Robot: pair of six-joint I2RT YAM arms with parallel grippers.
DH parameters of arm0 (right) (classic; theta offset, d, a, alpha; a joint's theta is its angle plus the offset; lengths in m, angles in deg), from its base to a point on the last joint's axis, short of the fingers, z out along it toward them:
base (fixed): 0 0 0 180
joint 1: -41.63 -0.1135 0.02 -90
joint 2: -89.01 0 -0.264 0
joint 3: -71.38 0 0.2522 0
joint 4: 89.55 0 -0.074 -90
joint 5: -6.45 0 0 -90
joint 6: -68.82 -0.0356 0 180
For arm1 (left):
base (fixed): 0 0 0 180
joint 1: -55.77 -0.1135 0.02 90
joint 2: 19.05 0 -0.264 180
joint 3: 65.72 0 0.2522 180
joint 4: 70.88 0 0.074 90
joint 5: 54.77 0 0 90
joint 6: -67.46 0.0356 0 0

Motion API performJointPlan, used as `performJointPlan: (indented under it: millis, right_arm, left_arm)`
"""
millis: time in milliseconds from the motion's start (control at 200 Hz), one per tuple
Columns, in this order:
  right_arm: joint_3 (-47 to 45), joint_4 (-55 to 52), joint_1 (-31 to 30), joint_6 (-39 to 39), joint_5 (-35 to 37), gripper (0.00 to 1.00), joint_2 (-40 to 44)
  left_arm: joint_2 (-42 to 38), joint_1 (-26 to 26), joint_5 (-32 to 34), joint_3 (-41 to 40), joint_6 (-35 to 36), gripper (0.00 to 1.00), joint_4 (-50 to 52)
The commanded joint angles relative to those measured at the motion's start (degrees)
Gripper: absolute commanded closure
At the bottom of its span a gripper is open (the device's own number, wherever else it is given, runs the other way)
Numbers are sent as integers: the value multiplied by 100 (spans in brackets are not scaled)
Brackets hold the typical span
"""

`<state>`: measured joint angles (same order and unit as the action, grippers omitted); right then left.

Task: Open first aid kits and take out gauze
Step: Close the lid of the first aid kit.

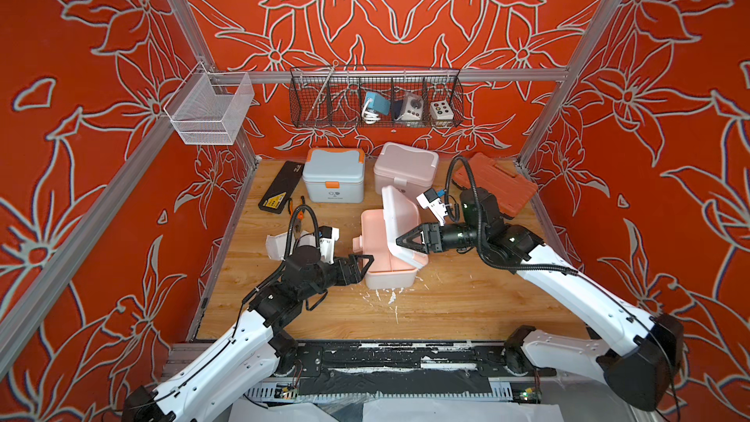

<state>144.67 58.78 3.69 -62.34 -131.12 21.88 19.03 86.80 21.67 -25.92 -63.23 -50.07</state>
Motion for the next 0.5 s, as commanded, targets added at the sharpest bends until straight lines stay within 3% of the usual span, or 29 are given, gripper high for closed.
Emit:
performJointPlan:
  millis: [0,115,200,375,495]
  right_arm:
    - [294,-118,-65,232,124,12,-11]
    - [356,-298,-69,396,205,11,-5]
    - [444,-463,-83,540,205,2,-27]
    - [636,-694,-118,703,290,2,-59]
    - [747,-1095,-120,886,769,2,-124]
  left_arm:
    - [-208,-9,526,255,169,2,422]
    - [-336,-9,762,400,268,2,649]
    - [-341,-9,835,492,341,2,773]
    - [-309,-17,886,568,395,2,816]
    - [-269,-17,847,670,455,2,822]
